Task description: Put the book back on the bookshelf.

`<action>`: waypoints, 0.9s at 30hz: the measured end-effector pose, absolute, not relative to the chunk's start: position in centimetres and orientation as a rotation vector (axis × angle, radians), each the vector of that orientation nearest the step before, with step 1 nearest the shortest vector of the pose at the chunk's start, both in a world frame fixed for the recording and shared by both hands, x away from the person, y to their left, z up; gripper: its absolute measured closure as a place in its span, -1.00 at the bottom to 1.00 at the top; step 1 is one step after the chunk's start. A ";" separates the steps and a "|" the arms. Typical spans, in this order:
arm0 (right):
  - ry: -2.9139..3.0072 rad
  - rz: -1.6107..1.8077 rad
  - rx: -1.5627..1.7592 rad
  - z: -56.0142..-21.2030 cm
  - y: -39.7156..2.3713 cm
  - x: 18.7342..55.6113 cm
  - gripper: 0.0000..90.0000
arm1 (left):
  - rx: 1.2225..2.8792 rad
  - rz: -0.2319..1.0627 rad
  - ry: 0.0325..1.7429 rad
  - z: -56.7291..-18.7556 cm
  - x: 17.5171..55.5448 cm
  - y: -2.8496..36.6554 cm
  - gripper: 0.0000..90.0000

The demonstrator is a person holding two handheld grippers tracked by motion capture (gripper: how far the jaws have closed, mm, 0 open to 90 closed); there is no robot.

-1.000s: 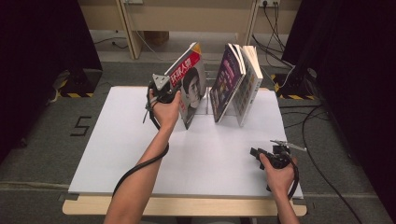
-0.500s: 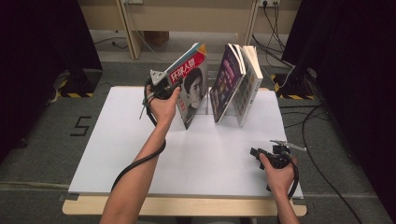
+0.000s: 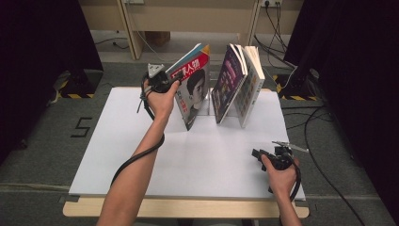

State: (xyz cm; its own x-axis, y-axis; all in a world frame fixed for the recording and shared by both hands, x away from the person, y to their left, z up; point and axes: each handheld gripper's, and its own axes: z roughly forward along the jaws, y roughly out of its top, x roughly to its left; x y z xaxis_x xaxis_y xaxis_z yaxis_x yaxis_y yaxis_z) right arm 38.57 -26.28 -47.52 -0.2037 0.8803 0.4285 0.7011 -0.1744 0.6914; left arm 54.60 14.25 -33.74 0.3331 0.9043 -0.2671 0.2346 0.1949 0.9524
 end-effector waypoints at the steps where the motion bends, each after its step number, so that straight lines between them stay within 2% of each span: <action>1: 1.873 1.319 1.841 -47.5 -26.3 38.6 0.32 | 1.318 0.662 1.168 -33.5 54.7 14.4 0.25; 11: 1.884 1.311 1.845 -47.5 -26.0 38.6 0.32 | 1.377 0.634 1.163 -33.0 55.5 14.9 0.30; 19: 1.877 1.316 1.846 -47.6 -26.1 38.6 0.32 | 1.453 0.558 1.123 -32.6 56.5 14.2 0.52; 27: 1.879 1.313 1.846 -47.6 -26.1 38.6 0.32 | 1.519 0.545 1.121 -32.2 56.8 14.1 0.81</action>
